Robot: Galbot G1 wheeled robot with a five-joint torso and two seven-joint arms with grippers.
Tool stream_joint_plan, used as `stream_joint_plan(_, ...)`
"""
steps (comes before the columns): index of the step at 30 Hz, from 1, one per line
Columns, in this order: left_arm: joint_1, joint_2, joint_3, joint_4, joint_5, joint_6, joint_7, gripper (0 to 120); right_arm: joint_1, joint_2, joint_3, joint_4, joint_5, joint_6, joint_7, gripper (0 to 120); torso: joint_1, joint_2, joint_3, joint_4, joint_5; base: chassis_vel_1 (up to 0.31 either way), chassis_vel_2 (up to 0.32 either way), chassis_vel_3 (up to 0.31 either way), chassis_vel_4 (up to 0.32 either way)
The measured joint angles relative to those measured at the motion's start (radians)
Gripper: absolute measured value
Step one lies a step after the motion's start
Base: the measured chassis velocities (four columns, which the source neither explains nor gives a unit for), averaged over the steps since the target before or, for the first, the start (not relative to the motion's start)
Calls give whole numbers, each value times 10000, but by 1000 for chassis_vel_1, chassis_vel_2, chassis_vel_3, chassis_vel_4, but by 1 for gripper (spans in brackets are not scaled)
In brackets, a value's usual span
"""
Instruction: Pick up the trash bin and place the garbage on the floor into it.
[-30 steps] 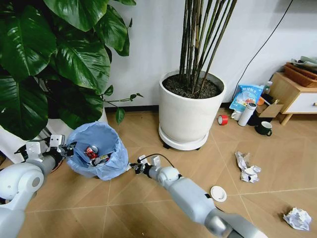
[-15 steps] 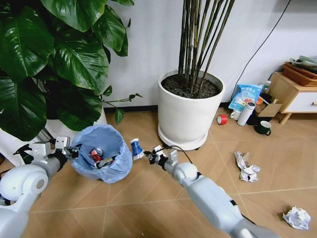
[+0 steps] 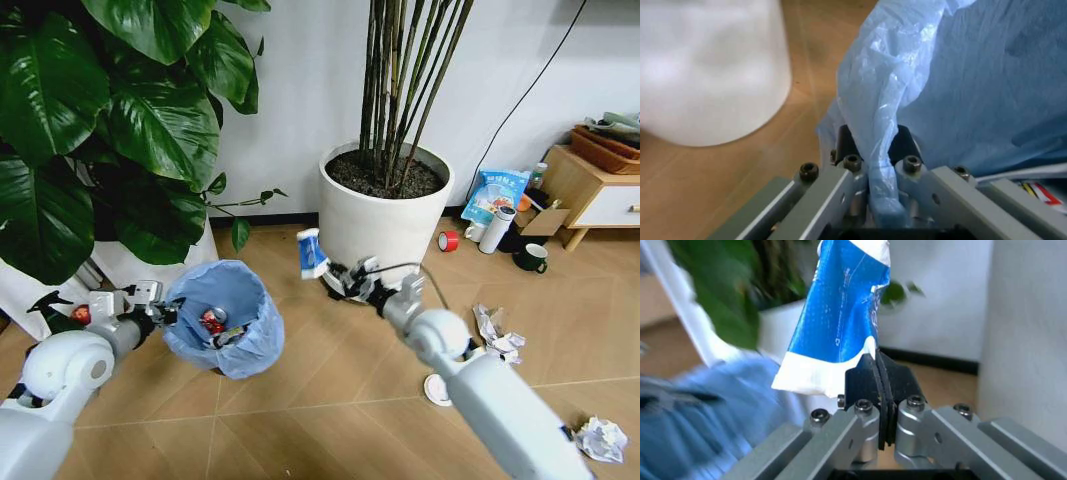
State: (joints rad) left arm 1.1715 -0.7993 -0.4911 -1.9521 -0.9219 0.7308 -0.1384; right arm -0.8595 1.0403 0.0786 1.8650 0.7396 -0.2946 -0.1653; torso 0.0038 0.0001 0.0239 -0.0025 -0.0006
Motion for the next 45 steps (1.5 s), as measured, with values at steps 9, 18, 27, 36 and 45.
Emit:
stream_joint_plan(9, -1320, -93, 1648, 114, -923, 42, -942, 0, 240, -394, -1021, 1155, 571, -421, 204, 0, 0, -1, 1, 2, -2, 0, 0, 0, 0)
stream_joint_plan(18, -2067, -263, 2436, 285, -1187, 51, -1343, 0, 394, -459, -1851, 1077, 83, -641, 318, 0, 1, -1, 1, 3, -1, 0, 0, 0, 0)
stream_joint_plan(27, -1905, -181, 2229, 271, -1137, 52, -1316, 0, 429, -435, -1940, 1003, -167, -645, 343, 33, 0, -1, 1, 3, -1, 0, 0, 0, 0)
stream_joint_plan(36, -1556, -217, 1919, 71, -711, 52, -1093, 0, -10, -496, -939, 1624, -87, -693, 1039, 68, 0, -1, 1, 4, 0, 0, 0, 0, 0)
stream_joint_plan(45, -1155, -300, 1496, -257, 258, 52, -429, 0, -2065, -1201, 2257, 2002, -676, -774, 929, 98, 0, 0, 0, 0, 1, 0, 0, 0, 0)
